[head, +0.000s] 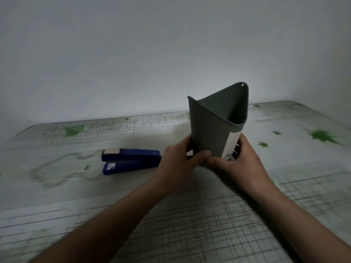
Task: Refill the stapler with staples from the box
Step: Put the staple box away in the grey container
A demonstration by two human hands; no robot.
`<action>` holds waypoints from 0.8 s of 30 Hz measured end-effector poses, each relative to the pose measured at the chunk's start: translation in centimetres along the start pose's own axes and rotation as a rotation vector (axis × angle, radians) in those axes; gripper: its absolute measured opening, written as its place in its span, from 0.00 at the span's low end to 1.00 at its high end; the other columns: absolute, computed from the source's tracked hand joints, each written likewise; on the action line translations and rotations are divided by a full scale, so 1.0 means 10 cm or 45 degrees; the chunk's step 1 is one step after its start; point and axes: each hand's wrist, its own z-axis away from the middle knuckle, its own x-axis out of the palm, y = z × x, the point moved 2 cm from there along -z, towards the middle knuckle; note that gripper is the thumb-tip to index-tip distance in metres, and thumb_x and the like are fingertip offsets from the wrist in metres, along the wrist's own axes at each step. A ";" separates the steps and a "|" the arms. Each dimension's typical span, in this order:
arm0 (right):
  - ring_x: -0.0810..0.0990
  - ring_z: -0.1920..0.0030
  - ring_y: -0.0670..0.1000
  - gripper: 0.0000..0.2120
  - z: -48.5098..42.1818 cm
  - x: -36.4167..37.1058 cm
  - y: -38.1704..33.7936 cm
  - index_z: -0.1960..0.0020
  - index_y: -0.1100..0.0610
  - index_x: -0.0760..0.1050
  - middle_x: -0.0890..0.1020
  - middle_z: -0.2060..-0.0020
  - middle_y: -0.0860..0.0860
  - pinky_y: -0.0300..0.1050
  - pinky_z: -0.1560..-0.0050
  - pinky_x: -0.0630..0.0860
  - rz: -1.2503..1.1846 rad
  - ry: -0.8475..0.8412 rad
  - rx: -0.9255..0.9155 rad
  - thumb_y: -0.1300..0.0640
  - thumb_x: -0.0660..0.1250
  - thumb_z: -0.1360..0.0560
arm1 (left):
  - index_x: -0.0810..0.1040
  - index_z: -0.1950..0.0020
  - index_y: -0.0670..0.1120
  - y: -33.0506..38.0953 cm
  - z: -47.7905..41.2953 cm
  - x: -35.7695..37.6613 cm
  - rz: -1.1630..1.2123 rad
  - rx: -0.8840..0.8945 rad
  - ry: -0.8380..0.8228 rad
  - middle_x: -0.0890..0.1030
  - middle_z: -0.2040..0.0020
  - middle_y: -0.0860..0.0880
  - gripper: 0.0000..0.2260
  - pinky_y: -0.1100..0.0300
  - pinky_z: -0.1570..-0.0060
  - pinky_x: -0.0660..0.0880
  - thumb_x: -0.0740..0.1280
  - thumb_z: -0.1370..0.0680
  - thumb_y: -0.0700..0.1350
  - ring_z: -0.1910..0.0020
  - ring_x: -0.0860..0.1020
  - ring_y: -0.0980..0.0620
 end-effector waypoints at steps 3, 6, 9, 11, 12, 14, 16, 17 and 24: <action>0.72 0.52 0.23 0.47 -0.08 -0.19 0.13 0.34 0.37 0.61 0.75 0.51 0.29 0.25 0.62 0.71 -0.026 0.063 0.047 0.37 0.79 0.49 | 0.74 0.35 0.52 0.04 -0.19 0.19 0.009 0.015 -0.024 0.81 0.42 0.56 0.20 0.78 0.53 0.72 0.68 0.25 0.57 0.49 0.77 0.68; 0.75 0.49 0.29 0.46 -0.15 -0.32 0.23 0.33 0.40 0.62 0.77 0.47 0.33 0.31 0.54 0.74 -0.057 0.098 0.081 0.42 0.80 0.46 | 0.77 0.40 0.53 0.06 -0.36 0.35 0.009 0.038 -0.012 0.83 0.44 0.55 0.16 0.73 0.51 0.75 0.69 0.25 0.55 0.47 0.79 0.65; 0.77 0.46 0.38 0.45 -0.22 -0.43 0.31 0.32 0.43 0.63 0.78 0.43 0.39 0.44 0.45 0.77 -0.062 0.126 0.089 0.46 0.81 0.43 | 0.78 0.42 0.51 0.07 -0.52 0.50 -0.001 0.061 0.011 0.84 0.46 0.55 0.15 0.64 0.48 0.78 0.69 0.26 0.54 0.46 0.80 0.62; 0.78 0.45 0.39 0.41 -0.27 -0.51 0.34 0.34 0.41 0.66 0.79 0.43 0.39 0.47 0.45 0.77 -0.051 0.146 0.067 0.47 0.80 0.43 | 0.79 0.42 0.50 0.08 -0.61 0.60 0.011 0.072 0.010 0.84 0.46 0.55 0.15 0.62 0.47 0.78 0.69 0.26 0.54 0.46 0.81 0.61; 0.78 0.46 0.39 0.38 -0.30 -0.54 0.36 0.36 0.40 0.67 0.79 0.44 0.40 0.47 0.45 0.78 -0.036 0.151 0.056 0.47 0.80 0.42 | 0.79 0.43 0.50 0.09 -0.64 0.65 0.017 0.076 0.010 0.84 0.46 0.55 0.15 0.62 0.47 0.78 0.69 0.26 0.55 0.47 0.81 0.62; 0.79 0.44 0.43 0.36 -0.35 -0.58 0.41 0.37 0.41 0.69 0.79 0.43 0.45 0.50 0.45 0.78 -0.037 0.136 0.044 0.47 0.79 0.42 | 0.79 0.42 0.50 0.09 -0.68 0.72 0.023 0.087 0.015 0.84 0.46 0.55 0.15 0.64 0.47 0.77 0.69 0.26 0.54 0.47 0.80 0.63; 0.78 0.42 0.49 0.38 -0.40 -0.61 0.49 0.35 0.43 0.69 0.78 0.41 0.50 0.54 0.43 0.76 -0.042 0.120 0.059 0.47 0.79 0.42 | 0.79 0.41 0.49 0.09 -0.72 0.78 0.035 0.088 0.010 0.84 0.45 0.54 0.15 0.65 0.47 0.77 0.69 0.25 0.53 0.46 0.80 0.62; 0.78 0.42 0.50 0.38 -0.41 -0.63 0.53 0.35 0.43 0.69 0.78 0.41 0.51 0.54 0.43 0.76 -0.032 0.121 0.066 0.47 0.79 0.42 | 0.78 0.41 0.49 0.09 -0.73 0.81 0.043 0.087 0.008 0.84 0.45 0.54 0.15 0.64 0.46 0.77 0.69 0.25 0.53 0.46 0.80 0.62; 0.81 0.50 0.38 0.31 -0.44 -0.71 0.63 0.38 0.44 0.72 0.83 0.49 0.40 0.44 0.48 0.78 0.003 0.160 0.102 0.51 0.79 0.39 | 0.78 0.40 0.50 0.13 -0.80 0.92 0.045 0.083 0.029 0.84 0.45 0.54 0.16 0.62 0.46 0.77 0.70 0.26 0.52 0.47 0.81 0.60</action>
